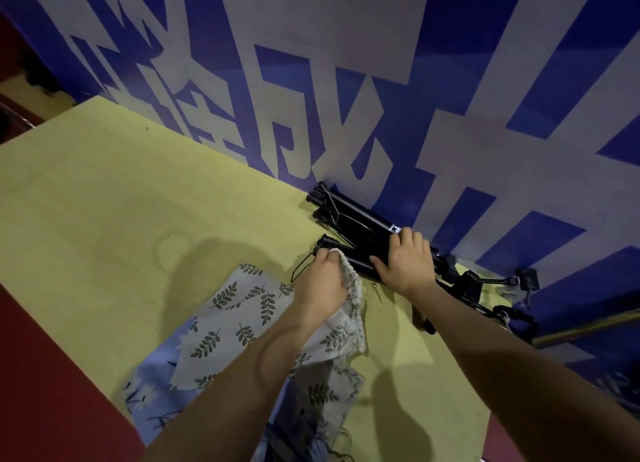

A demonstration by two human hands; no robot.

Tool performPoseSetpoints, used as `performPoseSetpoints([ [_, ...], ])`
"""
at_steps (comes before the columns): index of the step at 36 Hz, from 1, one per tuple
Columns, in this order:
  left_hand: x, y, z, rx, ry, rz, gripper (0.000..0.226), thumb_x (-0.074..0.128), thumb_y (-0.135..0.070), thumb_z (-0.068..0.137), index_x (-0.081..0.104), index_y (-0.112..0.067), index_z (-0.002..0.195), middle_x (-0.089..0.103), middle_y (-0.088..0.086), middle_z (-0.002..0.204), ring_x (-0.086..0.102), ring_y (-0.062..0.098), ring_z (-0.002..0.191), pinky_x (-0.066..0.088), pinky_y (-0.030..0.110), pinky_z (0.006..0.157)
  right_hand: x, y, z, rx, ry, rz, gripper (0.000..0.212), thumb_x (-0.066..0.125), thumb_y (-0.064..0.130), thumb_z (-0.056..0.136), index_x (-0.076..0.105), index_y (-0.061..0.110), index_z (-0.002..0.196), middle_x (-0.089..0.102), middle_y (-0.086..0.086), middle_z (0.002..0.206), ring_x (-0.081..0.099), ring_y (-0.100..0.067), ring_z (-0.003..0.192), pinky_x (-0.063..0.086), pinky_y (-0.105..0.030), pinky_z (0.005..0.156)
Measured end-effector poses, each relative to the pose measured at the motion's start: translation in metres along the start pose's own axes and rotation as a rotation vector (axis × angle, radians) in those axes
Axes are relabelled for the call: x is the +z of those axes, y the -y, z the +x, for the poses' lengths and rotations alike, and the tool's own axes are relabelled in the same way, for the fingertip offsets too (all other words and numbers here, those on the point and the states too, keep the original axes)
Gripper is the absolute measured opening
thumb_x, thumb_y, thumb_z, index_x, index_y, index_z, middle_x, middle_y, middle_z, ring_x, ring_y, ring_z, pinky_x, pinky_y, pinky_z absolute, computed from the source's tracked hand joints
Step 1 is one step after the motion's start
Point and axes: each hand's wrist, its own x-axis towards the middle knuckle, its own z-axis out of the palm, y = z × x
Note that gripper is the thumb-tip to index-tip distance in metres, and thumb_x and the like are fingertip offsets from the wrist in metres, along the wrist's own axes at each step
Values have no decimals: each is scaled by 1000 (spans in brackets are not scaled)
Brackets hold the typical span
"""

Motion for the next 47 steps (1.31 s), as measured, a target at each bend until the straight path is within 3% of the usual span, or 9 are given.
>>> performPoseSetpoints([
  [4, 1, 0, 3, 6, -6, 3, 48, 54, -15, 91, 39, -9, 135, 39, 5, 135, 54, 24, 113, 46, 34, 86, -1, -3, 7, 94, -23, 80, 59, 37, 48, 97, 35, 4, 135, 44, -18, 134, 41, -34, 123, 32, -42, 104],
  [11, 3, -2, 4, 8, 2, 10, 46, 54, -13, 90, 40, -10, 134, 39, 4, 134, 54, 23, 110, 47, 34, 83, -2, -4, 20, 230, 98, 101, 47, 35, 37, 100, 36, 3, 131, 47, -20, 129, 44, -36, 119, 33, -42, 100],
  [16, 3, 1, 4, -4, -3, 9, 45, 55, -14, 90, 41, -11, 132, 40, 4, 133, 55, 24, 107, 46, 33, 78, -2, -7, 23, 172, 147, 12, 43, 32, 35, 102, 42, 2, 126, 46, -20, 128, 44, -35, 117, 34, -40, 97],
  [24, -3, 4, -4, 12, -7, 15, 46, 57, -12, 88, 42, -9, 131, 42, 5, 131, 55, 24, 107, 47, 34, 80, -19, -1, 11, 112, 32, 150, 31, 44, 29, 99, 40, 3, 114, 52, -18, 115, 55, -37, 105, 44, -42, 77],
  [26, -4, 5, -8, 15, -9, 23, 46, 54, -10, 88, 41, -9, 132, 42, 5, 132, 54, 24, 110, 46, 33, 81, -26, 0, 6, 83, -13, 144, 30, 47, 29, 98, 40, 4, 113, 53, -17, 112, 56, -36, 101, 43, -39, 69],
  [35, -19, 6, -39, 20, -1, 33, 52, 50, -11, 92, 32, -10, 140, 33, 4, 142, 51, 24, 117, 49, 36, 90, -64, 14, -26, 76, -172, 270, 27, 52, 12, 88, 40, 5, 112, 46, -13, 109, 52, -33, 87, 36, -35, 59],
  [39, -26, 9, -56, 18, -18, 15, 56, 49, -8, 91, 30, -11, 143, 30, 2, 145, 56, 24, 109, 48, 33, 77, -83, 21, -40, 64, -251, 263, 26, 49, 8, 88, 45, 5, 114, 45, -13, 111, 50, -31, 90, 45, -39, 64],
  [44, -34, 12, -73, 41, -61, 0, 55, 50, -8, 90, 31, -10, 142, 30, 3, 145, 59, 27, 100, 48, 36, 72, -98, 25, -58, 32, -318, 179, 27, 53, 8, 86, 46, 3, 112, 46, -17, 111, 46, -33, 95, 40, -36, 66],
  [47, -39, 13, -83, 57, -85, -23, 54, 50, -8, 90, 32, -11, 141, 31, 2, 144, 59, 28, 97, 45, 36, 67, -100, 24, -69, 39, -345, 113, 25, 54, 9, 82, 49, 2, 105, 50, -17, 106, 47, -35, 93, 39, -40, 77],
])
